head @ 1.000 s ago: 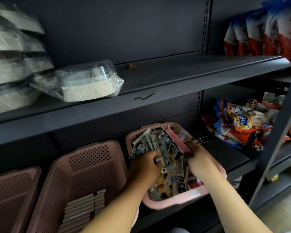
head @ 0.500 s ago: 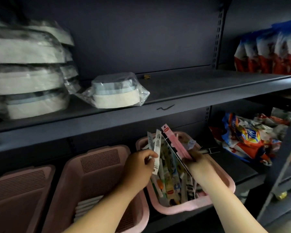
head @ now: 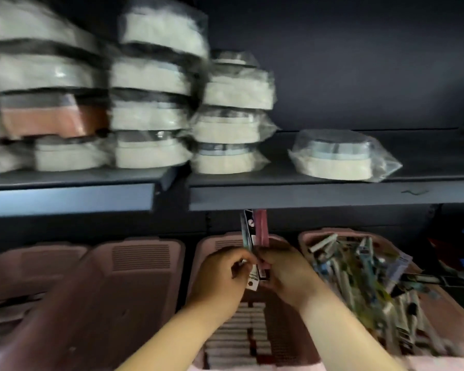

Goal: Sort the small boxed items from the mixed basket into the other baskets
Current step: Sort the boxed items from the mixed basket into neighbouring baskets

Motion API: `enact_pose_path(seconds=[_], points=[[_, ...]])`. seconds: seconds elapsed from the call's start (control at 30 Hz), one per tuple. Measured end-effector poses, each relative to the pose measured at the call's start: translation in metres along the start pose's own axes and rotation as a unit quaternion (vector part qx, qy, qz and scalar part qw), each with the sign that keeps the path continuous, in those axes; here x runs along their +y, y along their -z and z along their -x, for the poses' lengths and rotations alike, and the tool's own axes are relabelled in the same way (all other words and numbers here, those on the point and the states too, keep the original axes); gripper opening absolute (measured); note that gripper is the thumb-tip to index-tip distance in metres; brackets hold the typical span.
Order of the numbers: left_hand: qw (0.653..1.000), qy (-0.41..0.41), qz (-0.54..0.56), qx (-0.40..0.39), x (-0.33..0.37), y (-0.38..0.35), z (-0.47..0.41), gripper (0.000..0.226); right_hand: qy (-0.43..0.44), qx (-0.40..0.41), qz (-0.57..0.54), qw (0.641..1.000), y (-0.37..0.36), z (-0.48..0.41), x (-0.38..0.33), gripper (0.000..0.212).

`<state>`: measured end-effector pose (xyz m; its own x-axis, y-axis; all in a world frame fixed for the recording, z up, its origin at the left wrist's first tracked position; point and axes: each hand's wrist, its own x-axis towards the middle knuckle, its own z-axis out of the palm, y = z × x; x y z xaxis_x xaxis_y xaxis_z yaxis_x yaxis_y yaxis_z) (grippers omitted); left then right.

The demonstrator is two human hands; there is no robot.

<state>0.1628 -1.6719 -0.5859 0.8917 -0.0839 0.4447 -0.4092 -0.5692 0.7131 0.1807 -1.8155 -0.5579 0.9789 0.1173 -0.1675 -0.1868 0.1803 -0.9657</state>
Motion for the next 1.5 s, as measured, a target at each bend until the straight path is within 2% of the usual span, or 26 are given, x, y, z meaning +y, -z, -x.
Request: enact_pose_path(seconds=[0.13, 0.2, 0.3, 0.4, 0.53, 0.7, 0.77, 0.93, 1.0, 1.07, 1.17, 1.3, 1.33, 1.5], points=[[0.998, 0.068, -0.006, 0.009, -0.037, 0.048, 0.016, 0.044, -0.022, -0.046, 0.083, 0.995, -0.06, -0.009, 0.01, 0.014], [0.994, 0.109, 0.021, 0.011, -0.051, 0.075, 0.027, 0.038, -0.019, -0.058, 0.096, 0.994, -0.089, -0.014, 0.016, 0.013], [0.982, 0.162, 0.052, 0.087, -0.077, 0.117, 0.037, 0.018, -0.002, -0.083, 0.114, 0.99, -0.131, -0.02, 0.03, 0.018], [0.957, 0.247, 0.095, 0.116, -0.099, 0.158, 0.039, 0.015, 0.022, -0.133, 0.179, 0.975, -0.167, -0.022, 0.041, 0.024], [0.946, 0.292, 0.102, 0.099, -0.123, 0.196, 0.05, 0.013, 0.038, -0.176, 0.27, 0.946, -0.209, -0.023, 0.05, 0.016], [0.927, 0.328, 0.128, 0.129, -0.144, 0.23, 0.063, 0.011, 0.066, -0.164, 0.295, 0.939, -0.247, -0.029, 0.062, 0.017], [0.912, 0.352, 0.142, 0.156, -0.154, 0.248, 0.068, 0.008, 0.072, -0.167, 0.303, 0.935, -0.256, -0.032, 0.065, 0.016], [0.845, 0.429, 0.183, 0.263, -0.192, 0.301, 0.067, 0.012, 0.078, -0.154, 0.302, 0.938, -0.262, -0.04, 0.068, 0.018], [0.824, 0.446, 0.203, 0.283, -0.213, 0.318, 0.07, 0.015, 0.075, -0.149, 0.309, 0.936, -0.261, -0.041, 0.067, 0.019], [0.817, 0.474, 0.214, 0.25, -0.231, 0.329, 0.077, 0.02, 0.067, -0.143, 0.315, 0.936, -0.259, -0.044, 0.067, 0.017], [0.843, 0.501, 0.118, 0.159, -0.243, 0.335, 0.09, 0.021, 0.063, -0.146, 0.318, 0.935, -0.256, -0.046, 0.066, 0.016], [0.896, 0.431, 0.011, 0.109, -0.221, 0.328, 0.08, 0.014, 0.059, -0.151, 0.307, 0.938, -0.256, -0.049, 0.068, 0.015], [0.906, 0.411, 0.004, 0.104, -0.208, 0.322, 0.075, 0.013, 0.057, -0.152, 0.303, 0.939, -0.258, -0.049, 0.069, 0.015], [0.937, 0.324, 0.109, 0.068, -0.172, 0.288, 0.058, 0.011, 0.045, -0.168, 0.27, 0.947, -0.276, -0.044, 0.077, 0.015]])
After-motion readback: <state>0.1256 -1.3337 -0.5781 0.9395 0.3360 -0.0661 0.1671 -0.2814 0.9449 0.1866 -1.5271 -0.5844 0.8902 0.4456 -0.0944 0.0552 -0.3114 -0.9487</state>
